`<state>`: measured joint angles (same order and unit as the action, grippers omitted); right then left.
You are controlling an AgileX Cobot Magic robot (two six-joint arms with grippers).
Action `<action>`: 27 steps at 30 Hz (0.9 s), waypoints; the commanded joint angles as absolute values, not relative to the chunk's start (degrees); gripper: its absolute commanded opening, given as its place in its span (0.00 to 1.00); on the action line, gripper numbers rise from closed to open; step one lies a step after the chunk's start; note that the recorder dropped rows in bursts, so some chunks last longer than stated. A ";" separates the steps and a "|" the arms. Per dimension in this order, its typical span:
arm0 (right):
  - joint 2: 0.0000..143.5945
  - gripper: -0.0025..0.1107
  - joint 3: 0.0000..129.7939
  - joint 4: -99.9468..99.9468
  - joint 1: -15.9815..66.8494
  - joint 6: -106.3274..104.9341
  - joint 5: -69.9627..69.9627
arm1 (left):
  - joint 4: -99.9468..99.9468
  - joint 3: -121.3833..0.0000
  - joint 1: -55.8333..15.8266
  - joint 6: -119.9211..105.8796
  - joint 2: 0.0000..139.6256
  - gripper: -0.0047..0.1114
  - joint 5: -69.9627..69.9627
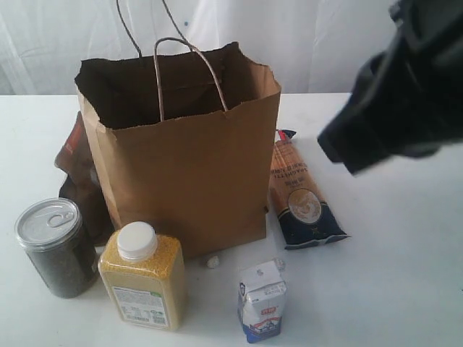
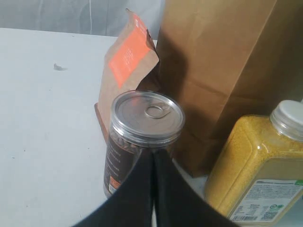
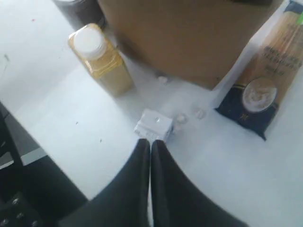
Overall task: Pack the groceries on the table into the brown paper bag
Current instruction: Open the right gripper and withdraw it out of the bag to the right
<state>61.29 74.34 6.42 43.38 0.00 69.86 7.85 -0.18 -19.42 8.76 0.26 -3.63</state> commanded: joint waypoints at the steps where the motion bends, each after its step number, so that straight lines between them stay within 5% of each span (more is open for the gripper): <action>1: 55.19 0.02 66.59 8.30 43.46 0.62 69.47 | 8.46 0.00 -19.38 8.80 0.00 0.04 -3.44; 8: 47.42 0.02 56.00 8.04 43.46 3.32 64.23 | 8.46 0.00 -19.38 8.80 0.00 0.04 -3.44; 16: 29.86 0.02 29.78 7.24 43.08 3.32 24.73 | 8.46 0.00 -19.38 8.80 0.00 0.04 -3.44; 19: 21.27 0.02 16.50 8.09 37.55 3.32 13.96 | 8.46 0.00 -19.38 8.80 0.00 0.04 -3.44; 27: 7.29 0.02 2.32 9.44 21.53 3.32 13.75 | 8.46 0.00 -19.38 8.80 0.00 0.04 -3.44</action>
<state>9.24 3.44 9.19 24.70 3.09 14.65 7.85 -0.18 -19.42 8.76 0.26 -3.63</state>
